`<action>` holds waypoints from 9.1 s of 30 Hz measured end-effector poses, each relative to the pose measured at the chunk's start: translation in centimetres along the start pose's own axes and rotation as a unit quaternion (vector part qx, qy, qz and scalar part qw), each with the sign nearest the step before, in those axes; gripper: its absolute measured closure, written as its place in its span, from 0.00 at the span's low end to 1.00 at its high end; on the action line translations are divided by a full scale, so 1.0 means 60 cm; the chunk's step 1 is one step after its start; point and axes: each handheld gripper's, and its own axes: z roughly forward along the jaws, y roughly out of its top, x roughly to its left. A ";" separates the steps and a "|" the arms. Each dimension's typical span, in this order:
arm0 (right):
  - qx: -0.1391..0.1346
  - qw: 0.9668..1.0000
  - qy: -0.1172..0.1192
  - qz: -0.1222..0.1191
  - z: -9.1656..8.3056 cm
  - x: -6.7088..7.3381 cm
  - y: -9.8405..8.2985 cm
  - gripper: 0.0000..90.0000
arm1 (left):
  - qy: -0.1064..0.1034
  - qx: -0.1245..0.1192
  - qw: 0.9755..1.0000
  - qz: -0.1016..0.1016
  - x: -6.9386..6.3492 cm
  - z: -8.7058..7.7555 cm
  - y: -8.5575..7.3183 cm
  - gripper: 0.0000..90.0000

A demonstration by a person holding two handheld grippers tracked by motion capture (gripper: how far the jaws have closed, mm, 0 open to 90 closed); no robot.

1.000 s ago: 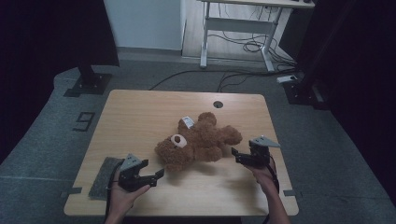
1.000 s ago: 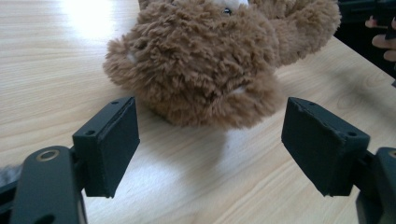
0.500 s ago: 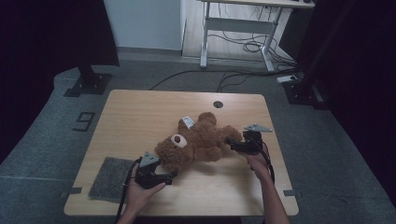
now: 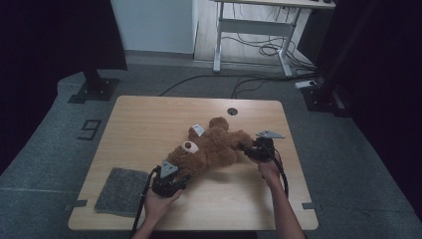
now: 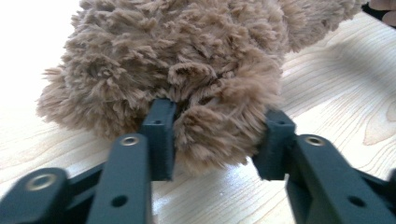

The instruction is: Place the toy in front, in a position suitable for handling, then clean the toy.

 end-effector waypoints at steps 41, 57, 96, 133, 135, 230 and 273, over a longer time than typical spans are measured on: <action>-0.131 0.991 0.013 -0.031 -0.097 0.049 0.064 0.85 | -0.015 -0.061 0.998 0.009 0.069 -0.060 0.084 0.86; -0.146 0.989 0.011 -0.033 -0.149 0.055 0.065 0.85 | -0.049 -0.053 0.997 0.017 0.090 -0.041 0.113 0.86; -0.153 0.986 0.065 0.013 -0.139 0.045 -0.088 0.72 | 0.025 0.016 1.000 0.001 0.140 -0.123 -0.028 0.28; -0.146 0.987 0.069 0.028 -0.132 0.039 -0.110 0.64 | 0.082 0.089 0.993 -0.016 0.170 -0.110 -0.114 0.17; -0.145 0.987 0.070 0.028 -0.132 0.039 -0.110 0.64 | 0.088 0.093 0.992 -0.012 0.168 -0.107 -0.116 0.17; -0.136 0.988 0.062 0.036 -0.122 0.036 -0.127 0.73 | -0.052 -0.019 0.996 0.070 -0.053 0.045 0.125 0.86; -0.126 0.987 0.083 0.047 -0.116 0.023 -0.132 0.78 | 0.003 -0.075 0.996 0.050 0.043 -0.084 0.107 0.86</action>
